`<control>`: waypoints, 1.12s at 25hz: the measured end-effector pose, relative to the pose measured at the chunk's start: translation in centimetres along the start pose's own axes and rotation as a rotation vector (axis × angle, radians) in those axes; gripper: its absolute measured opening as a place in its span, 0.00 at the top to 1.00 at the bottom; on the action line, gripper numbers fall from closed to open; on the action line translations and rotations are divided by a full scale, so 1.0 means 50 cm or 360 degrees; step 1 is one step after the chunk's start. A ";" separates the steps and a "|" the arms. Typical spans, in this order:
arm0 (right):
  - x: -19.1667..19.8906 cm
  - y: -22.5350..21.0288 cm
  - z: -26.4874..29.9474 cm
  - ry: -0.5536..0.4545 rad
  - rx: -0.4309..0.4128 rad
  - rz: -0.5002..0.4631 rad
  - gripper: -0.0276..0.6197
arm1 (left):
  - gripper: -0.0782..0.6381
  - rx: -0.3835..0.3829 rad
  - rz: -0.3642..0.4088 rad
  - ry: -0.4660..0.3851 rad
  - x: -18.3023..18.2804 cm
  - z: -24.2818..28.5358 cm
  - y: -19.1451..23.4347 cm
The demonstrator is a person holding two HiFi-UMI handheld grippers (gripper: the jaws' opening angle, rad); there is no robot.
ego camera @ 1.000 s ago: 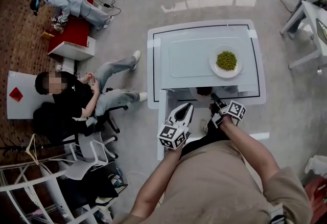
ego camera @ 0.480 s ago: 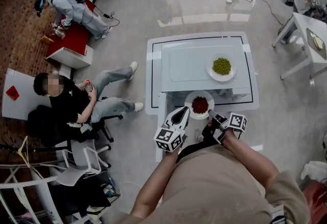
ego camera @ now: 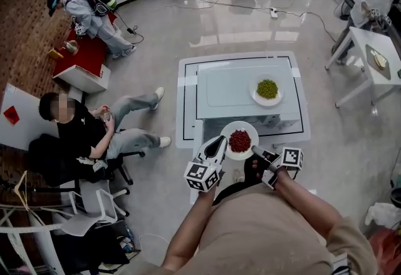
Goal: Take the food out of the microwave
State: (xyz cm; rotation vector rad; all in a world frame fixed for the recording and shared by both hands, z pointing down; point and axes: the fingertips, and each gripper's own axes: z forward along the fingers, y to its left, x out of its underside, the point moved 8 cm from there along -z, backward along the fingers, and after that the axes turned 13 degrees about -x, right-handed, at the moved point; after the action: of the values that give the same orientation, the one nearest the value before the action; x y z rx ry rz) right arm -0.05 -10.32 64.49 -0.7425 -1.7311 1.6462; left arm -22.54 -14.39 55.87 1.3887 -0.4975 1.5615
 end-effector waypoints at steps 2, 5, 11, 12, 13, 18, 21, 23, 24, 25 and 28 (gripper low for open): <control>0.003 0.018 -0.001 -0.0008 -0.0007 0.0022 0.93 | 0.88 -0.0001 0.0001 -0.0034 -0.013 -0.006 0.001; -0.002 0.039 -0.007 -0.0060 -0.0007 0.0090 0.93 | 0.88 -0.0002 -0.0019 -0.0075 -0.035 -0.013 0.005; -0.048 0.105 -0.021 -0.0115 -0.0089 -0.0011 0.93 | 0.88 0.0028 -0.0007 -0.0139 -0.065 -0.020 -0.008; -0.058 0.115 -0.024 -0.0133 -0.0105 -0.0013 0.93 | 0.88 0.0031 0.0000 -0.0146 -0.069 -0.019 -0.012; -0.067 0.124 -0.030 -0.0151 -0.0121 -0.0015 0.93 | 0.88 0.0033 0.0003 -0.0152 -0.073 -0.018 -0.017; -0.118 0.166 -0.059 -0.0204 -0.0147 -0.0075 0.93 | 0.88 0.0044 -0.0005 -0.0186 -0.092 -0.011 -0.033; -0.150 0.185 -0.074 -0.0233 -0.0181 -0.0100 0.93 | 0.88 0.0047 0.0007 -0.0188 -0.102 0.003 -0.041; -0.170 0.200 -0.089 -0.0258 -0.0202 -0.0112 0.93 | 0.88 0.0052 0.0027 -0.0184 -0.110 0.016 -0.052; -0.179 0.207 -0.098 -0.0272 -0.0211 -0.0113 0.93 | 0.88 0.0054 0.0037 -0.0183 -0.115 0.021 -0.059; -0.187 0.212 -0.108 -0.0285 -0.0218 -0.0113 0.93 | 0.88 0.0056 0.0044 -0.0182 -0.118 0.026 -0.066; -0.214 0.224 -0.138 -0.0312 -0.0239 -0.0126 0.93 | 0.88 0.0054 0.0054 -0.0185 -0.127 0.044 -0.086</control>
State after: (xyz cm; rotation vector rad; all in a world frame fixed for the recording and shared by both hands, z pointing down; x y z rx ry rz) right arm 11.83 -13.35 52.79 -0.5874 -2.0136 1.5930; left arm -18.39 -16.58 49.39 1.5106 -0.5696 1.5283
